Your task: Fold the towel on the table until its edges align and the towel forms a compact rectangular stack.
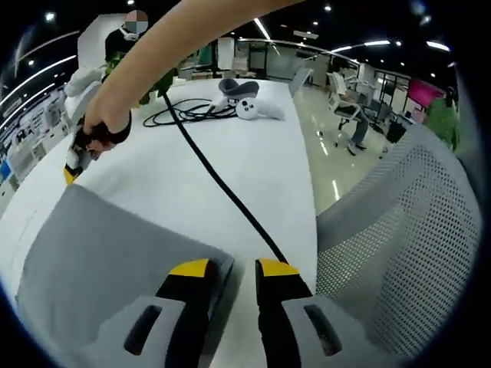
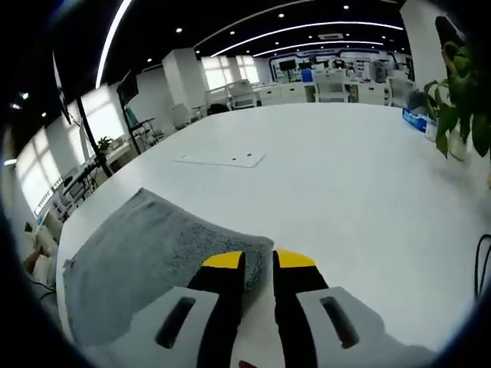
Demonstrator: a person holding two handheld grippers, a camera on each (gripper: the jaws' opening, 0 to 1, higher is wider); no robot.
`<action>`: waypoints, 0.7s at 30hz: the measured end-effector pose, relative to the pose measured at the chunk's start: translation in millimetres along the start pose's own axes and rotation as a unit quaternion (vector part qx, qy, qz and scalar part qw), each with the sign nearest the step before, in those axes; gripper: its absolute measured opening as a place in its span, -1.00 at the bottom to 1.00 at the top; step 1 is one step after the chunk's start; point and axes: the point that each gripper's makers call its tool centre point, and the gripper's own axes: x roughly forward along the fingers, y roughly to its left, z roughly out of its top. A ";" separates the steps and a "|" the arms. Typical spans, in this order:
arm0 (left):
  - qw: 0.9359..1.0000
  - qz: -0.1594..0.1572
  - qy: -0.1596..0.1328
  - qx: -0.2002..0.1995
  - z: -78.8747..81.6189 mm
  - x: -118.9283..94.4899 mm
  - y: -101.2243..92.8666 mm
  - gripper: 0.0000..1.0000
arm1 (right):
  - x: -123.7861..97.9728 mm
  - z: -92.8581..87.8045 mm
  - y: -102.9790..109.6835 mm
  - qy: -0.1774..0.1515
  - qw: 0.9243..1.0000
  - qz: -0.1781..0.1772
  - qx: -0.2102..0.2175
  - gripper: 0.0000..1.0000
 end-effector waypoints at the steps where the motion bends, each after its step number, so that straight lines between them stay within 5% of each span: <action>1: 1.000 -0.003 -0.001 -0.006 -0.2 3.4 0.0 -0.54 | 0.8 -0.7 -1.3 0.001 1.000 -0.001 -0.003 -0.82; 7: 1.000 -0.008 0.017 -0.005 -12.0 16.4 -3.2 -0.58 | 2.9 0.4 -6.2 -0.006 1.000 -0.013 -0.009 -0.90; 21: 0.999 0.011 0.014 -0.050 -8.7 18.0 9.3 -0.81 | 14.1 2.6 -18.0 -0.039 0.998 -0.033 0.039 -0.94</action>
